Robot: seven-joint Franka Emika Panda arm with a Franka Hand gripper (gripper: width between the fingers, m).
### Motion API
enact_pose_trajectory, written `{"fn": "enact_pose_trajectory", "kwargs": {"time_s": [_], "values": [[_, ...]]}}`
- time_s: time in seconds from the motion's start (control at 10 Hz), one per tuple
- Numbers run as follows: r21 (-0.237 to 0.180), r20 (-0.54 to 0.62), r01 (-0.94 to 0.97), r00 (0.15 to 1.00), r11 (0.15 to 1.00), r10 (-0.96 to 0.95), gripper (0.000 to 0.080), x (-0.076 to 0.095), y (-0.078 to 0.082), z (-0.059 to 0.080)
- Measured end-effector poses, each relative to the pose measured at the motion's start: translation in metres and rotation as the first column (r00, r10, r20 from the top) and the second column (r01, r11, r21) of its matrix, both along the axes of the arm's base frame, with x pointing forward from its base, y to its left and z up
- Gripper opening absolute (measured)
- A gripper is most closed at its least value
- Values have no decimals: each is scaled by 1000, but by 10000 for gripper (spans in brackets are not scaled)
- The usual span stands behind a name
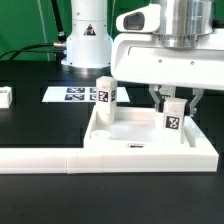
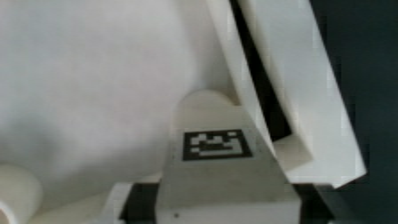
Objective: Assemble square table
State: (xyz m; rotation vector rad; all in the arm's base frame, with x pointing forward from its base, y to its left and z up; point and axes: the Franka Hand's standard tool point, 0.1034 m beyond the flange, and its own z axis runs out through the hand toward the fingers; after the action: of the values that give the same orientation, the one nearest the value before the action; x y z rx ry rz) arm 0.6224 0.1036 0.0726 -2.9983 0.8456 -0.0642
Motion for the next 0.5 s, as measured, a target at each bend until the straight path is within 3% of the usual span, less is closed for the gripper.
{"fn": "enact_pose_trajectory", "kwargs": {"time_s": [0.3, 0.5], "values": [[-21, -4, 170, 985, 985, -170, 298, -1, -14, 1], [-24, -4, 144, 990, 989, -144, 304, -1, -15, 1]]}}
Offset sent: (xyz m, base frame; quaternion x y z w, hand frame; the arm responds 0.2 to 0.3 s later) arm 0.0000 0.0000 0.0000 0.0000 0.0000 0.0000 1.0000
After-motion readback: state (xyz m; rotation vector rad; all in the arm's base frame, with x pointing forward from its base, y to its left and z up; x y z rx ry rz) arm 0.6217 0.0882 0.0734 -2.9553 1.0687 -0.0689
